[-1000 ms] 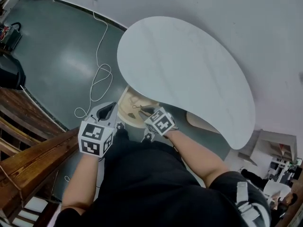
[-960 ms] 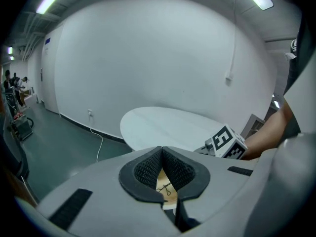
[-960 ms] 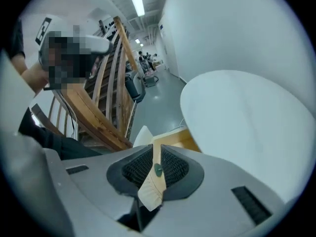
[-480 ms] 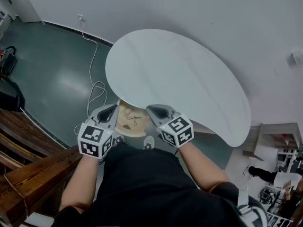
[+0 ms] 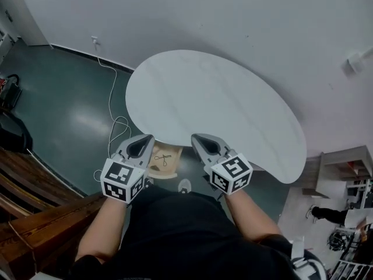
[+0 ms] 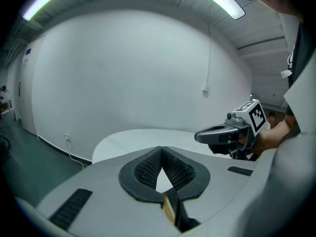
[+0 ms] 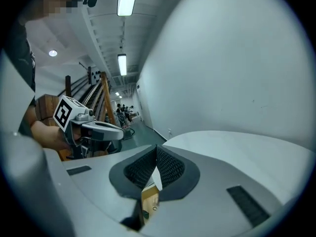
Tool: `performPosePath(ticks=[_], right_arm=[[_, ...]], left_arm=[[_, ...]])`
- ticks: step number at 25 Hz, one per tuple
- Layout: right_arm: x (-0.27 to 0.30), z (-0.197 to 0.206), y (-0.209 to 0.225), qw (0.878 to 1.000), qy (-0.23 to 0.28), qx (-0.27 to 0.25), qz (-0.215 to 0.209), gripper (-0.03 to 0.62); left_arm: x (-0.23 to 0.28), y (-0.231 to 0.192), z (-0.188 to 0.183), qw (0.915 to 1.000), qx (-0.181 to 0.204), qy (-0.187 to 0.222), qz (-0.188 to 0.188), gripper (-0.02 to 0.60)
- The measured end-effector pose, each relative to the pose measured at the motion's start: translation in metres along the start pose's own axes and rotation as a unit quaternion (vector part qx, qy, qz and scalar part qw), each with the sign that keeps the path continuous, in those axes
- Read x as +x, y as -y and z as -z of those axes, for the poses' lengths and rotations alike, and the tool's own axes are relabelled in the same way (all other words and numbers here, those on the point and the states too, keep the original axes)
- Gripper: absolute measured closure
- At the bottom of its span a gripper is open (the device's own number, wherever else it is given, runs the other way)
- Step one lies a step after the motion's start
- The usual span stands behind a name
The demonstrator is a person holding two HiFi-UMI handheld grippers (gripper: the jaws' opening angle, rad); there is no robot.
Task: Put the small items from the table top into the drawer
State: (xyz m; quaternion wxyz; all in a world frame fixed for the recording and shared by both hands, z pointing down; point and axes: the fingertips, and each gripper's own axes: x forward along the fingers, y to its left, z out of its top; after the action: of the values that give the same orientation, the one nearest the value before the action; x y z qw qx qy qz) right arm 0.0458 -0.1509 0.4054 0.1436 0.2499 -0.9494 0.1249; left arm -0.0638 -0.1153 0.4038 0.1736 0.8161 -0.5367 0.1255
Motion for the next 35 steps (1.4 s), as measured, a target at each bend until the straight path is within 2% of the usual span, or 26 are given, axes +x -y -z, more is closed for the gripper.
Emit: performPosePath(ticks=[5, 14, 35], right_arm=[[-0.014, 0.001, 0.011, 1.0, 0.009, 0.003, 0.023, 0.585], [-0.026, 0.002, 0.019, 0.999, 0.018, 0.006, 0.039, 0.585], [-0.022, 0.001, 0.022, 1.0, 0.011, -0.005, 0.029, 0.586]], left_arm=[[0.007, 0.012, -0.003, 0.9998, 0.015, -0.001, 0.012, 0.566], [0.014, 0.023, -0.012, 0.9992, 0.035, -0.001, 0.02, 0.566], [0.014, 0.022, -0.013, 0.9992, 0.037, -0.004, 0.011, 0.566]])
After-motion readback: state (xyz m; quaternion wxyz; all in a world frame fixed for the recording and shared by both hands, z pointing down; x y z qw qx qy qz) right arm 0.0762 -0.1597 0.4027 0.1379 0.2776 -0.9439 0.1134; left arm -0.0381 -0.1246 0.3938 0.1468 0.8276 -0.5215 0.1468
